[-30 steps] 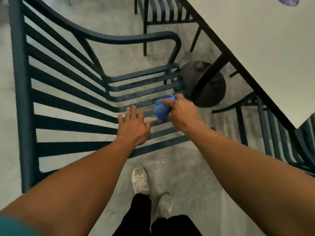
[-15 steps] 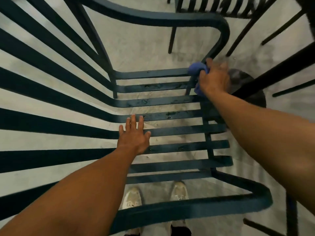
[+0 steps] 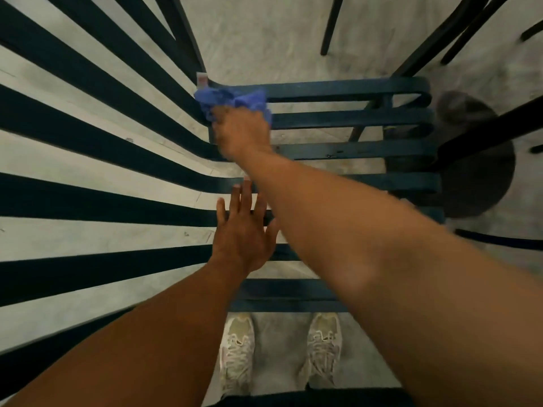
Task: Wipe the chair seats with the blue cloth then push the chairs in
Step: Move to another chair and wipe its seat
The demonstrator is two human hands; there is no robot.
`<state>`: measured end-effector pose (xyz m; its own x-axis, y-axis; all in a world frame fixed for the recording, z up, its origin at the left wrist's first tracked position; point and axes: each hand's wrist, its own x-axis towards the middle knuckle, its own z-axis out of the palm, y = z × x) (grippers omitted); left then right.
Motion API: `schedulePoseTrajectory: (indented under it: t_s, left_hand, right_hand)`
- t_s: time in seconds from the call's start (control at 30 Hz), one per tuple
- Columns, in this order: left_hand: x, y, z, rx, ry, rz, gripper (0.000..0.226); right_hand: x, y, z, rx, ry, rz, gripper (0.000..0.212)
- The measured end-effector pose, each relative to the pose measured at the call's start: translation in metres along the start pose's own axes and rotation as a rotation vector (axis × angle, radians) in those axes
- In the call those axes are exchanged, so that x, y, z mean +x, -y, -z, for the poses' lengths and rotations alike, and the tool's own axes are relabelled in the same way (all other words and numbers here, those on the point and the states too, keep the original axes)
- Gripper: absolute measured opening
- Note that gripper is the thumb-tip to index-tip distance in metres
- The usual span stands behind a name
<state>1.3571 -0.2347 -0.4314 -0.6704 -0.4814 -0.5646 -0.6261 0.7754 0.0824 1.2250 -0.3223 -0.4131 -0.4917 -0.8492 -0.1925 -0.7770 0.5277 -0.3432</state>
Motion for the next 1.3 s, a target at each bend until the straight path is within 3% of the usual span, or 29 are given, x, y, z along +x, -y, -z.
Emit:
schedulePoseTrajectory:
  t_s: [0.07,0.17,0.23,0.47,0.57,0.7,0.8,0.93,1.07,1.17,1.3]
  left_hand:
    - [-0.003,0.004,0.003,0.107,0.076,-0.029,0.088]
    - [0.002,0.004,-0.002,-0.076,-0.076,-0.009,0.077]
    - [0.005,0.003,-0.008,-0.126,-0.137,0.003,0.073]
    - [0.005,0.008,-0.009,-0.108,-0.19,-0.024,0.073]
    - [0.004,0.008,-0.008,-0.112,-0.192,-0.02,0.074]
    - [0.004,0.009,-0.003,-0.104,-0.157,-0.014,0.078]
    - [0.003,0.014,0.003,-0.098,-0.133,-0.027,0.079]
    - [-0.007,0.022,0.012,0.166,0.052,0.036,0.076]
    - [-0.013,0.023,0.004,0.063,-0.077,0.051,0.085]
    - [-0.014,0.023,0.0,0.045,-0.048,0.044,0.087]
    - [-0.015,0.029,0.005,-0.019,-0.029,0.023,0.082]
  right_hand:
    - [-0.004,0.015,-0.015,-0.026,0.016,0.038,0.033]
    - [-0.009,-0.018,-0.02,-0.224,0.02,0.152,0.051]
    - [-0.018,-0.056,-0.011,-0.252,0.025,0.143,0.049]
    - [-0.106,-0.243,0.102,-0.163,-0.082,-0.431,0.026]
    - [-0.124,-0.241,0.117,-0.172,-0.076,-0.557,0.013]
    - [-0.104,-0.153,0.062,-0.17,0.012,-0.41,0.022]
    - [-0.08,-0.055,0.012,-0.031,0.078,-0.256,0.024]
    - [-0.084,0.022,-0.018,0.015,0.248,0.043,0.03]
    - [-0.099,-0.029,-0.002,-0.131,0.22,0.196,0.039]
    - [-0.123,-0.091,0.016,-0.239,0.239,0.235,0.048]
    - [-0.166,-0.182,0.066,-0.272,0.192,-0.064,0.041]
